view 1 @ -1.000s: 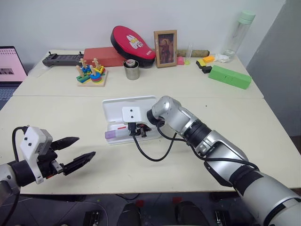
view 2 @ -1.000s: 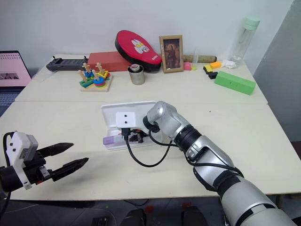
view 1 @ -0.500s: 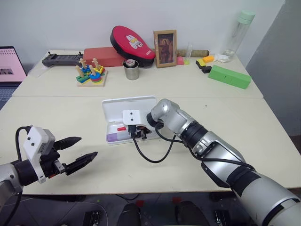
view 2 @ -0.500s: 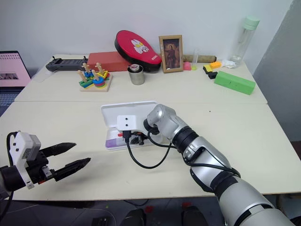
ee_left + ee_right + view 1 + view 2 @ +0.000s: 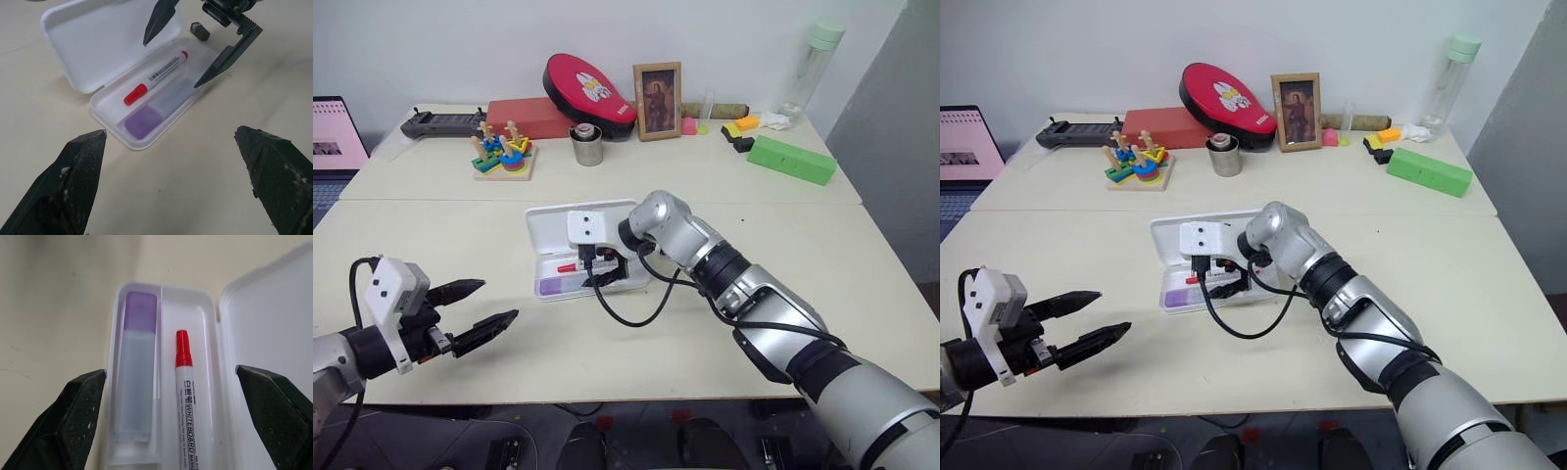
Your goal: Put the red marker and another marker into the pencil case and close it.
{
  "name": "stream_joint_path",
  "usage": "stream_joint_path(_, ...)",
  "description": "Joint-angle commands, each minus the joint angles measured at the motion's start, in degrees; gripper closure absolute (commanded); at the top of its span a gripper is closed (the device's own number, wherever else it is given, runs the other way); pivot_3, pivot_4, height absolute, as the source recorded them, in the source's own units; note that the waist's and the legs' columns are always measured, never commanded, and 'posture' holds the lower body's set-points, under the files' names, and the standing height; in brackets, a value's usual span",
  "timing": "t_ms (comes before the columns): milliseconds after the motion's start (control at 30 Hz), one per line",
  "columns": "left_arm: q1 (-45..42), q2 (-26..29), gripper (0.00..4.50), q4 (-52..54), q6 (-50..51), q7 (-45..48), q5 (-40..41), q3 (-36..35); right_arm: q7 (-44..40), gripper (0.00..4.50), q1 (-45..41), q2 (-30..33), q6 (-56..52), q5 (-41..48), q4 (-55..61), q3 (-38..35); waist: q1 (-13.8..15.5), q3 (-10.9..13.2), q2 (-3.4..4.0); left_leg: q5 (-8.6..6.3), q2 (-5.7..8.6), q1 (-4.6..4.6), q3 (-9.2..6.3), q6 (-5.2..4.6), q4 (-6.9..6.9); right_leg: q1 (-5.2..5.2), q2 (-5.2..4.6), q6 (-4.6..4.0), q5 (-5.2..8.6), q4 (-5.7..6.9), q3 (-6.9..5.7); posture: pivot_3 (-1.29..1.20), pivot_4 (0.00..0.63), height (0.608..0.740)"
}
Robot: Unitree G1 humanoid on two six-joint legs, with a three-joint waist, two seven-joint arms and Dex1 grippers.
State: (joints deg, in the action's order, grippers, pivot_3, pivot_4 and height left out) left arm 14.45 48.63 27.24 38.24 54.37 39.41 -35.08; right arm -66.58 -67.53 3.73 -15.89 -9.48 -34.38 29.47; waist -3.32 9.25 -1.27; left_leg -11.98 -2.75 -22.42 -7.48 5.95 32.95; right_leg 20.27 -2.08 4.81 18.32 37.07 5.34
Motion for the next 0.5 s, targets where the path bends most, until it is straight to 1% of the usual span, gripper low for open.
stream_joint_path(33, -4.07, 0.94, 0.0, 1.84, -0.41, -0.43, 1.54, 3.01, -4.29, 0.01, 5.56, 5.59, -10.16, 6.25, 20.27, -5.33, 0.39, -0.01, -0.01, -0.01, 0.0, 0.02, 0.0, 0.01, 0.0, -0.02, 0.0, 0.0, 0.0, 0.01, 0.0, 0.0, 0.15, 0.74)
stream_joint_path(100, -6.69, 1.08, 0.0, 1.28, -0.6, -0.35, 1.52, 5.14, -2.12, 0.01, 9.24, 7.99, -17.67, 8.57, 28.55, -9.02, 0.55, -0.03, -0.05, -0.01, 0.0, 0.0, -0.11, 0.04, 0.0, -0.1, 0.0, -0.02, 0.01, -0.01, -0.12, 0.0, 0.15, 0.74)
stream_joint_path(167, -9.41, 1.21, 0.0, 0.12, -1.04, 0.01, 1.49, 6.84, 4.06, 0.01, 12.21, 8.67, -24.68, 8.33, 31.91, -12.88, 0.41, -0.04, -0.07, 0.0, 0.01, -0.02, -0.08, 0.05, 0.01, -0.14, -0.01, -0.02, 0.01, 0.02, -0.08, 0.0, 0.15, 0.74)
stream_joint_path(300, -15.05, 1.41, 0.0, -3.18, -1.8, 1.18, 1.26, 9.81, 19.85, 0.01, 15.52, 6.9, -36.12, 4.9, 30.53, -19.48, 0.16, -0.05, -0.07, 0.06, 0.0, 0.0, -0.05, 0.1, 0.01, -0.13, 0.0, -0.01, 0.01, 0.15, -0.04, 0.0, 0.15, 0.74)
stream_joint_path(367, -16.8, 1.59, 0.0, -4.52, -1.93, 2.16, 1.15, 11.26, 27.26, 0.01, 16.12, 5.32, -39.17, 3.61, 28.76, -22.16, -0.07, -0.06, -0.09, 0.09, 0.0, 0.05, -0.06, 0.13, 0.01, -0.08, 0.02, -0.01, 0.01, 0.13, -0.03, 0.0, 0.15, 0.74)
stream_joint_path(500, -20.6, 1.73, 0.0, -7.5, -2.94, 3.37, 0.0, 14.38, 37.93, 0.01, 17.56, 2.01, -43.32, 2.81, 27.29, -25.79, -0.35, -0.06, -0.09, 0.09, 0.01, 0.0, 0.08, 0.14, -0.01, -0.08, 0.02, -0.02, 0.0, 0.14, 0.15, 0.0, 0.15, 0.74)
